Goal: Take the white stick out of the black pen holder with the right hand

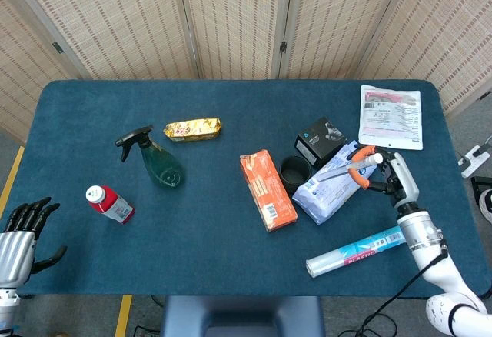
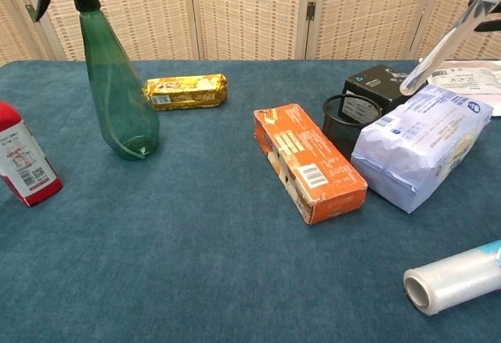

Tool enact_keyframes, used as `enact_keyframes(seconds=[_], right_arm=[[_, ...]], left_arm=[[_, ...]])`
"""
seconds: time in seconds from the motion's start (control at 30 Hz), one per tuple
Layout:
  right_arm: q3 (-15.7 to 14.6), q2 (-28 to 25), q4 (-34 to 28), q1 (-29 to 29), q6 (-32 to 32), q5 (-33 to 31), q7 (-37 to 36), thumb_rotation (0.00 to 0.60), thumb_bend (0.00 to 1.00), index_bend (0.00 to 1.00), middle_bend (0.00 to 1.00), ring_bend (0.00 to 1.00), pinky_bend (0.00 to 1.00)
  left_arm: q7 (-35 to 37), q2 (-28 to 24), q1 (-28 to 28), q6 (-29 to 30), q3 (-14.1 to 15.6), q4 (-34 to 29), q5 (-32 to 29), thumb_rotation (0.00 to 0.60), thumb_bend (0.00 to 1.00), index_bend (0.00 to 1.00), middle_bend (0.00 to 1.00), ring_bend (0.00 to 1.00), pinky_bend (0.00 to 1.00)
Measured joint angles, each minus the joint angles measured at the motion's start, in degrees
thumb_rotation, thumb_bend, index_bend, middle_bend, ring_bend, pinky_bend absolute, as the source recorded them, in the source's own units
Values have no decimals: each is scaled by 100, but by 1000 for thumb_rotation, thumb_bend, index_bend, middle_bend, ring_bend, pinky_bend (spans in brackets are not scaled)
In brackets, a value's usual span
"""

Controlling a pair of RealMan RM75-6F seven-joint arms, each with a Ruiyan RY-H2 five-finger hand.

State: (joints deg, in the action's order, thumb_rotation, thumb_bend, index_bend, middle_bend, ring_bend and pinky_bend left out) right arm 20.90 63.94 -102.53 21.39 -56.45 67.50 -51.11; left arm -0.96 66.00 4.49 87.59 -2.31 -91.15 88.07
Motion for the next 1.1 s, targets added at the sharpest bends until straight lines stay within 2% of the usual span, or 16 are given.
enact_keyframes(seconds=[0.23, 0.37, 0.5, 0.73, 0.83, 0.93, 1.1], right_arm=[[-86, 622, 602, 39, -1176, 194, 2440, 600, 426, 642, 433, 172, 127], [-102, 857, 740, 49, -1655, 233, 3181, 600, 419, 642, 433, 172, 127], [-84, 845, 617, 47, -1509, 166, 2960, 600, 427, 642, 434, 172, 127], [40, 457, -3, 54, -576, -38, 1191, 600, 418, 642, 436, 172, 127], [79, 351, -111, 101, -169, -70, 731, 600, 420, 642, 436, 172, 127], [101, 413, -69, 203, -133, -122, 830, 600, 418, 642, 436, 172, 127], [138, 788, 153, 510, -236, -261, 1687, 600, 419, 642, 437, 172, 127]], left_arm=[[-11, 2, 10, -18, 2, 3, -6, 600, 275, 199, 146, 143, 135], [-3, 7, 11, -12, -6, 5, -13, 600, 275, 198, 146, 143, 135], [11, 12, 10, -9, -2, 12, -11, 600, 275, 198, 146, 143, 135], [37, 10, -3, 2, 0, 35, -25, 600, 276, 198, 145, 143, 135], [45, 20, 0, -3, 8, 47, -14, 600, 276, 198, 145, 143, 135], [54, 31, 9, -18, 2, 51, -21, 600, 276, 198, 146, 143, 135], [54, 39, 10, -22, 3, 63, -29, 600, 276, 198, 145, 143, 135]])
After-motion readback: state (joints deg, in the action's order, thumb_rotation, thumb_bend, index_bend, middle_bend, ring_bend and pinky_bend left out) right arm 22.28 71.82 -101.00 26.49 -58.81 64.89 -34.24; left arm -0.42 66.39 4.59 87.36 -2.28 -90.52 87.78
